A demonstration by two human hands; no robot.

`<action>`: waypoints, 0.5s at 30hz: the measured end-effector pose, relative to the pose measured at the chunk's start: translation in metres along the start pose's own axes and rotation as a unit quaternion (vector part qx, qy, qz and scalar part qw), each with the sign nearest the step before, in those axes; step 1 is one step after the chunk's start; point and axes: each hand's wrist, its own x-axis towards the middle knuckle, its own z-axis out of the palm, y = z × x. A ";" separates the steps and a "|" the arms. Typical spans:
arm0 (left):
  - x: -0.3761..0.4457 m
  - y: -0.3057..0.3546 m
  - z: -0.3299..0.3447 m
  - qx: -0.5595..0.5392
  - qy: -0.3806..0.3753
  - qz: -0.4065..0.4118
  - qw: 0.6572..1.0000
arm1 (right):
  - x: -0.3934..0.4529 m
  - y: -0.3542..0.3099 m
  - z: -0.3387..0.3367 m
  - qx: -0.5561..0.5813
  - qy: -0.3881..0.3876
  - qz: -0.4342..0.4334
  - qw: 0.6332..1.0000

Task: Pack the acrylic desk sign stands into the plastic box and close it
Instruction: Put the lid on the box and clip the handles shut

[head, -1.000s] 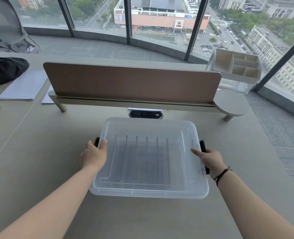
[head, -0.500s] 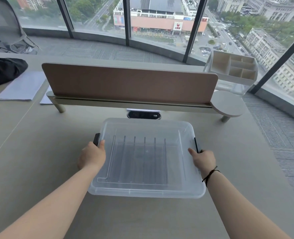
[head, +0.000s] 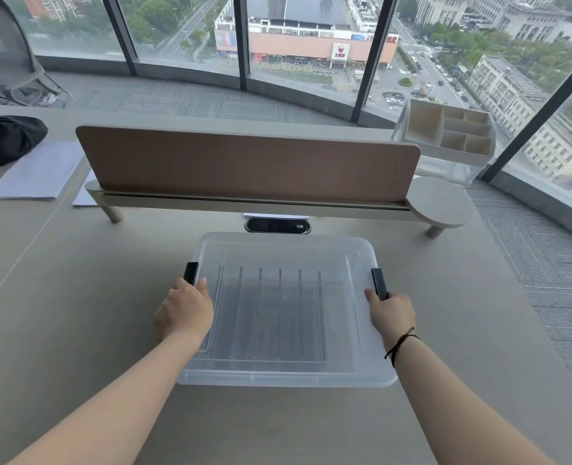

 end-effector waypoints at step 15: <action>-0.012 0.044 0.011 0.065 -0.087 0.289 0.951 | -0.037 -0.045 0.058 -0.298 -0.048 -0.418 0.857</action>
